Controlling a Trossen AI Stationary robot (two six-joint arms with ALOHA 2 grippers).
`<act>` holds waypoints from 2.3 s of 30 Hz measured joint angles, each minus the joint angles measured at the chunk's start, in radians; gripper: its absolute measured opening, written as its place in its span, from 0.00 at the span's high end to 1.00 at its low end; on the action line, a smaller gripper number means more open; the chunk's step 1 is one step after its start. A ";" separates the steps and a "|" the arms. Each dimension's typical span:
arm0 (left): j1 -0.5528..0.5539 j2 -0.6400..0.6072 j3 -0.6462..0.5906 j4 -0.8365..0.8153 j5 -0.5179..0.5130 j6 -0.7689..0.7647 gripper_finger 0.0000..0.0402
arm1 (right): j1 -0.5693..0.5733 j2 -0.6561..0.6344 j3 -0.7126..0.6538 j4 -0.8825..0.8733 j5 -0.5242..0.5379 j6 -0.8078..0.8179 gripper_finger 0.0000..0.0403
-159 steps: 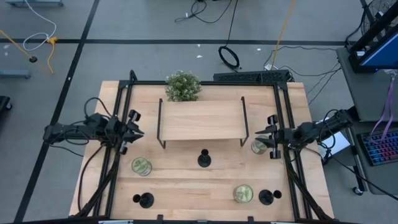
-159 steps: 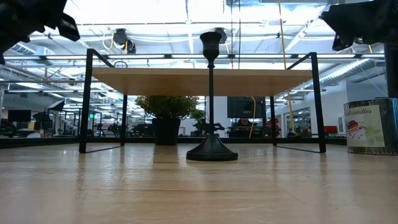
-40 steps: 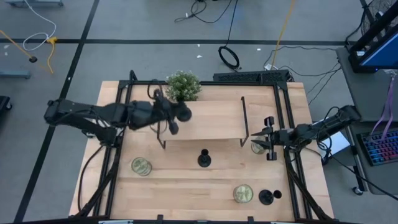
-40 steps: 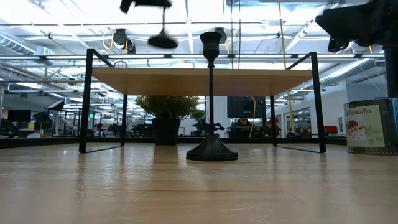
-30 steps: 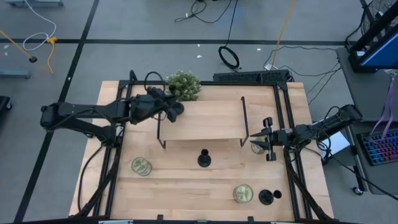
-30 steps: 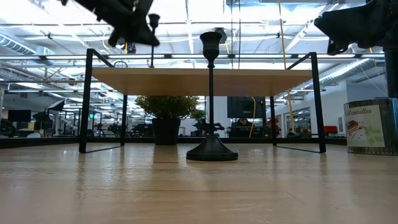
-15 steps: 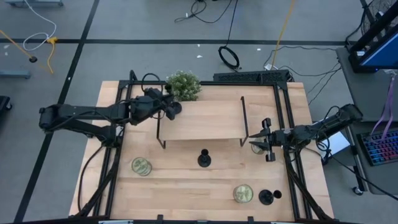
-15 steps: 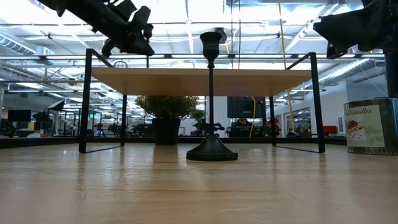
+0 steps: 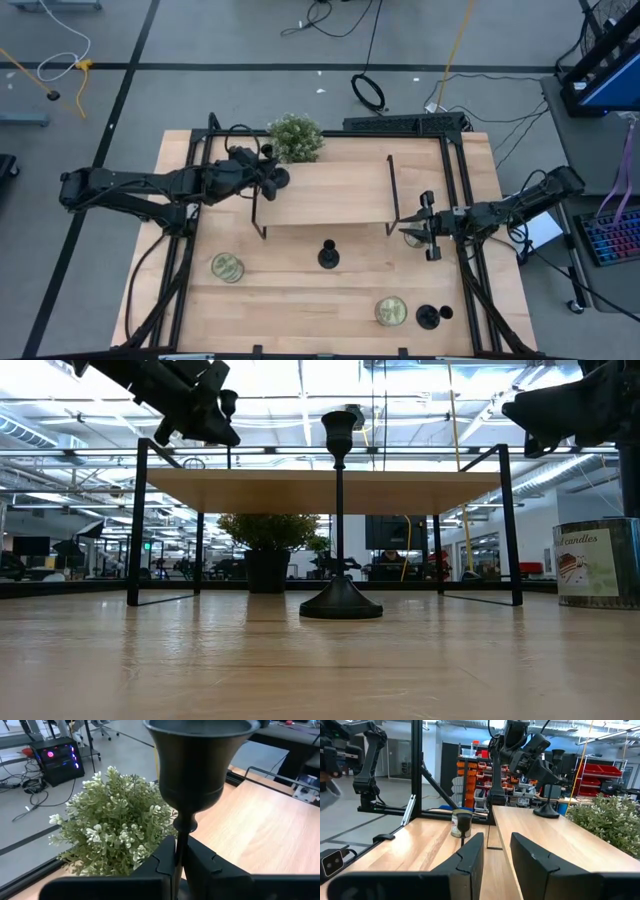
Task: Pick & Place candle stick holders
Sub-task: Put the bottom left black candle holder on the shelf, then put the top black candle holder on the shelf aligned with the black candle holder
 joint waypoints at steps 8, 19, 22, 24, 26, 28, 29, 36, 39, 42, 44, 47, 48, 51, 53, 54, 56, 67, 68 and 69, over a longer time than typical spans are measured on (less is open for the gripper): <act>0.000 0.000 0.001 -0.048 0.023 -0.016 0.89 | 0.000 0.000 0.000 0.004 0.000 0.019 0.77; -0.020 -0.003 -0.001 -0.083 0.034 0.020 0.60 | 0.000 0.052 0.000 0.058 -0.001 0.057 0.70; -0.038 -0.008 -0.001 -0.084 0.032 0.027 0.57 | 0.000 0.090 0.000 0.129 -0.002 0.070 0.64; -0.051 -0.024 -0.001 -0.090 0.032 0.028 0.56 | 0.000 0.121 0.000 0.184 -0.003 0.070 0.61; -0.062 -0.044 0.000 -0.083 0.031 0.041 0.56 | 0.000 0.154 0.000 0.221 -0.003 0.070 0.58; -0.072 -0.070 0.000 -0.105 0.030 0.079 0.56 | 0.000 0.189 0.010 0.233 -0.003 0.092 0.57; -0.076 -0.086 0.000 -0.118 0.031 0.097 0.56 | 0.000 0.210 0.019 0.233 -0.003 0.107 0.56; -0.107 -0.204 0.000 -0.211 0.032 0.072 0.59 | 0.000 0.396 0.125 0.236 -0.003 0.135 0.57; -0.126 -0.234 0.000 -0.241 0.044 0.076 0.59 | 0.000 0.494 0.175 0.235 -0.003 0.141 0.57; -0.146 -0.239 0.000 -0.254 0.051 0.088 0.59 | 0.000 0.605 0.234 0.227 0.000 0.157 0.57; -0.157 -0.239 0.000 -0.252 0.054 0.088 0.59 | -0.001 0.682 0.287 0.234 -0.002 0.156 0.57; -0.166 -0.232 0.000 -0.248 0.054 0.088 0.59 | -0.013 0.798 0.366 0.231 -0.002 0.162 0.57; -0.168 -0.232 0.000 -0.252 0.054 0.089 0.59 | -0.018 0.831 0.393 0.232 -0.003 0.171 0.57; -0.176 -0.232 0.000 -0.251 0.055 0.088 0.59 | -0.027 0.892 0.443 0.231 -0.001 0.173 0.57; -0.181 -0.230 0.000 -0.254 0.059 0.088 0.59 | -0.032 0.901 0.453 0.232 0.000 0.163 0.58; -0.185 -0.230 0.000 -0.254 0.062 0.087 0.59 | -0.033 0.897 0.454 0.230 0.001 0.161 0.58; -0.192 -0.227 0.000 -0.251 0.073 0.074 0.59 | -0.035 0.879 0.448 0.217 0.008 0.161 0.58; -0.266 -0.096 0.001 -0.157 0.179 0.065 0.59 | -0.040 0.735 0.410 0.043 0.146 0.152 0.58; -0.275 -0.069 0.001 -0.126 0.194 0.067 0.59 | -0.040 0.729 0.404 0.042 0.133 0.152 0.58; -0.284 -0.043 0.001 -0.096 0.204 0.069 0.59 | -0.038 0.726 0.403 0.042 0.132 0.152 0.58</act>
